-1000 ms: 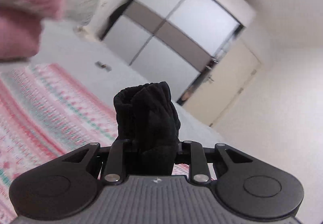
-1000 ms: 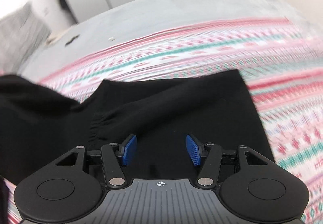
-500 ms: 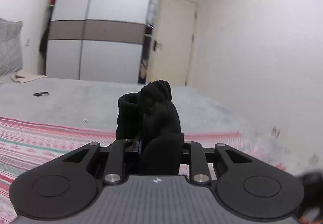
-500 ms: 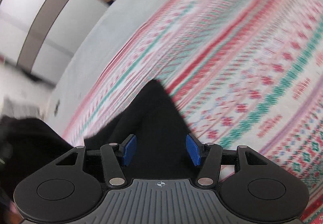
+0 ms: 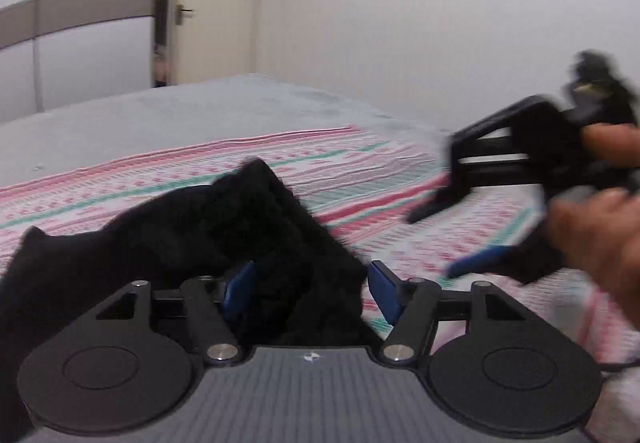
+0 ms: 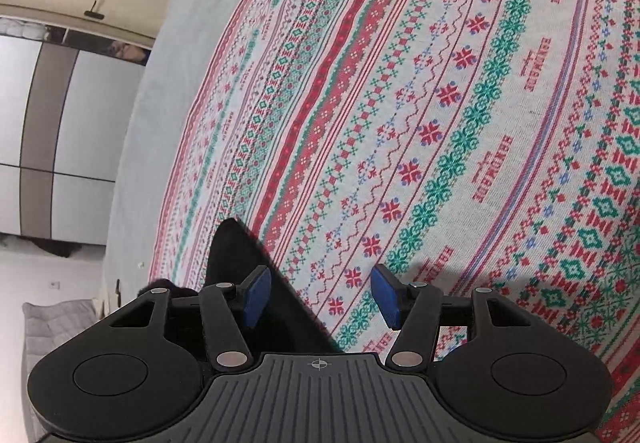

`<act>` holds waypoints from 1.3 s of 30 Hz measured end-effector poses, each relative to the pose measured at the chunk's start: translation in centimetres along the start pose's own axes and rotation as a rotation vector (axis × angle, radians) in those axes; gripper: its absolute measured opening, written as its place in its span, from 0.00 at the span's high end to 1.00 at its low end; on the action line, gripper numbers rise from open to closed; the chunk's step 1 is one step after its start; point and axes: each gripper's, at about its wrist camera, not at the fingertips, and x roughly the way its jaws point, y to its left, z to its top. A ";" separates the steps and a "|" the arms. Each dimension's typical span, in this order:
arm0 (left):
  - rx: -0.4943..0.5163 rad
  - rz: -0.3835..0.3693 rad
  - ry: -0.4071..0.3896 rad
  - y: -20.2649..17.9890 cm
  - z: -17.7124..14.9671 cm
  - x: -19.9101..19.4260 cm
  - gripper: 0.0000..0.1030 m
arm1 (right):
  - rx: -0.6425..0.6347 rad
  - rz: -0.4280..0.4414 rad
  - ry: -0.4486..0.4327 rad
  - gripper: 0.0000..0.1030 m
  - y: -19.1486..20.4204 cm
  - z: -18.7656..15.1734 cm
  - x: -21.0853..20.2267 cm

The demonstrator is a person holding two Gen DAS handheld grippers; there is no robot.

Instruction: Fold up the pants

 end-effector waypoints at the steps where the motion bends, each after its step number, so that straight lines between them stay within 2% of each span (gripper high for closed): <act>1: 0.010 -0.016 -0.012 0.1 0.1 -1.0 0.13 | -0.004 -0.003 -0.003 0.45 0.1 0.0 0.0; 3: 0.023 -0.048 -0.042 0.4 0.1 -3.6 0.11 | -0.024 -0.010 -0.008 0.45 0.3 -0.1 0.1; 5: 0.012 -0.053 -0.067 2.6 0.0 -6.6 0.11 | -0.059 -0.024 -0.012 0.45 0.8 -0.5 0.3; 7: -0.024 0.000 -0.063 4.8 -0.5 -9.3 0.10 | -0.118 -0.037 -0.015 0.45 1.6 -1.1 0.4; 10: -0.119 0.111 -0.036 10.1 -1.6 -11.2 0.11 | -0.249 -0.046 -0.049 0.45 3.4 -2.2 0.2; 11: -0.166 0.144 -0.024 11.8 -2.3 -11.4 0.11 | -0.323 -0.042 -0.070 0.45 4.4 -2.9 0.0; 13: -0.275 0.149 -0.007 14.1 -3.6 -10.7 0.12 | -0.477 -0.032 -0.104 0.45 6.5 -4.5 -0.2; 16: -0.357 0.172 0.049 15.7 -3.9 -9.3 0.17 | -0.672 0.028 -0.077 0.47 9.1 -7.4 0.3; 18: -0.361 0.141 0.034 15.5 -3.7 -9.0 0.17 | -0.728 0.002 -0.072 0.45 9.9 -8.9 1.5; 21: -0.307 0.137 0.056 14.6 -3.7 -7.8 0.17 | -0.795 -0.103 -0.123 0.45 10.6 -10.7 3.7; 23: -0.296 0.140 0.091 14.2 -4.3 -7.4 0.17 | -0.828 -0.109 -0.143 0.45 11.0 -11.5 4.8; 24: -0.280 0.148 0.097 14.1 -4.4 -7.1 0.17 | -0.853 -0.096 -0.145 0.46 11.1 -12.0 5.3; 25: -0.261 0.152 0.100 14.0 -4.4 -6.9 0.17 | -0.894 -0.094 -0.148 0.53 11.3 -12.5 5.8; 26: -0.248 0.154 0.103 13.9 -4.4 -6.9 0.17 | -0.952 -0.127 -0.168 0.68 11.6 -13.1 6.1; 27: -0.244 0.153 0.105 13.9 -4.4 -6.9 0.17 | -1.000 -0.165 -0.184 0.76 11.8 -13.6 6.2; 28: -0.239 0.153 0.112 14.0 -4.3 -6.6 0.17 | -1.012 -0.178 -0.181 0.77 12.0 -13.5 6.0; 32: -0.217 0.136 0.128 13.9 -4.4 -6.4 0.16 | -0.864 -0.079 -0.078 0.94 11.8 -9.9 2.8; 34: -0.195 0.120 0.133 13.5 -4.4 -6.2 0.16 | -0.824 -0.073 -0.036 0.94 10.9 -8.0 2.4; 37: -0.123 0.140 0.147 12.5 -4.7 -6.3 0.16 | -0.735 -0.107 0.026 0.94 8.9 -5.5 3.7; 39: -0.096 0.146 0.159 12.3 -4.8 -6.6 0.16 | -0.740 -0.108 0.039 0.94 8.9 -5.4 3.7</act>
